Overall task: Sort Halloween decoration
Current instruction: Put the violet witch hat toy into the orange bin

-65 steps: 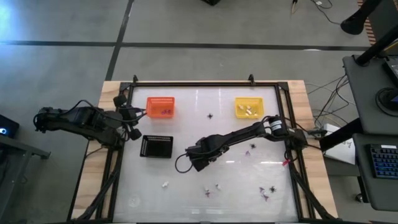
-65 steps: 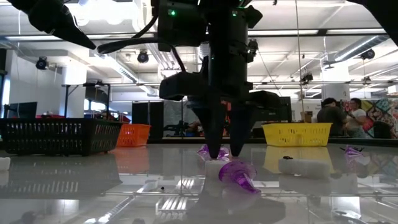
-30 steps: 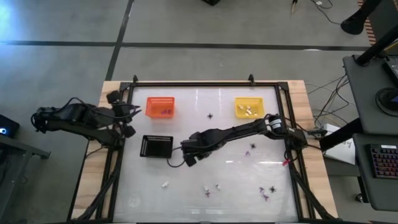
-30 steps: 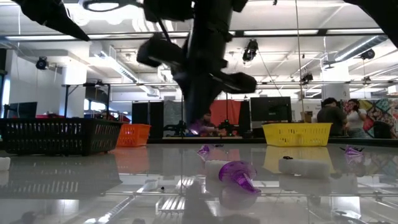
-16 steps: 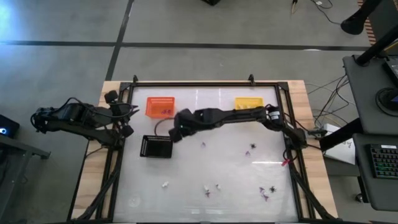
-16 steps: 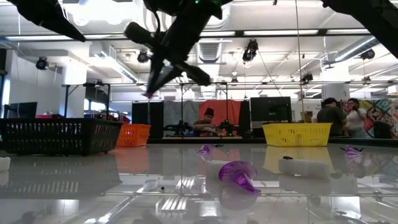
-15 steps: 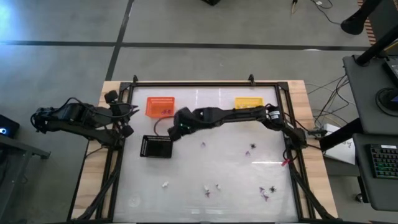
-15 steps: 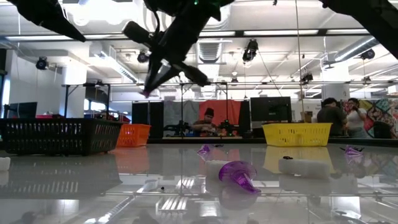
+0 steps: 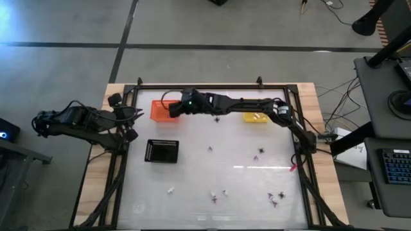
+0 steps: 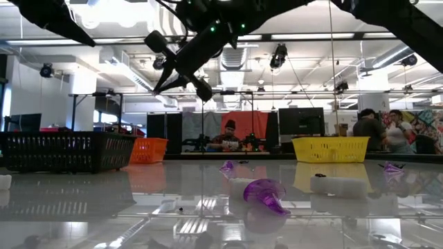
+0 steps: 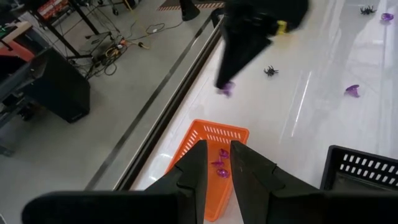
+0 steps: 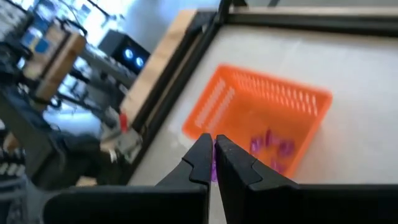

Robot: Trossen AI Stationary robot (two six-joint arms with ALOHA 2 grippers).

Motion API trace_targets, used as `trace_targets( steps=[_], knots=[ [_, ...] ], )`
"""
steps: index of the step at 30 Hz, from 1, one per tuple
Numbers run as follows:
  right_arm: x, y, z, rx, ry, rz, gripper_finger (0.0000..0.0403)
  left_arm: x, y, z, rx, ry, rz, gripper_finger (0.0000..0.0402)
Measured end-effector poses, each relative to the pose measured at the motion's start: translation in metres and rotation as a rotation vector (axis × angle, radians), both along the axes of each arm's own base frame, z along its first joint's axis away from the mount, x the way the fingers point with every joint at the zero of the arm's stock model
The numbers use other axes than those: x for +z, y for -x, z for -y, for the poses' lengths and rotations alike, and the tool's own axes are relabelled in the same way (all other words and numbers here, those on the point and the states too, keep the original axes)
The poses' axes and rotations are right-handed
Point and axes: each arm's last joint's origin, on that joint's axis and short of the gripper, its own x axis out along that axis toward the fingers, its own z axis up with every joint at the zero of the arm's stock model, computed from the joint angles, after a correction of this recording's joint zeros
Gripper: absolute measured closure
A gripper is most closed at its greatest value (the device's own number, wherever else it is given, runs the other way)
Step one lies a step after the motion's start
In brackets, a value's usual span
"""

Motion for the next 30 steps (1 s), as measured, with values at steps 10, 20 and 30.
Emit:
trace_targets(
  steps=[10, 20, 30],
  knots=[
    [-0.004, 0.006, 0.030, -0.001, 0.019, 0.034, 0.0394, 0.000, 0.000, 0.000, -0.003, -0.004, -0.004, 0.0349],
    [-0.038, 0.011, 0.038, 0.065, -0.033, 0.084, 0.0394, 0.000, 0.000, 0.000, -0.002, -0.004, -0.004, 0.0349],
    [-0.055, 0.015, 0.036, 0.095, -0.060, 0.089, 0.0394, 0.000, 0.000, 0.000, -0.001, -0.003, -0.001, 0.0349]
  ],
)
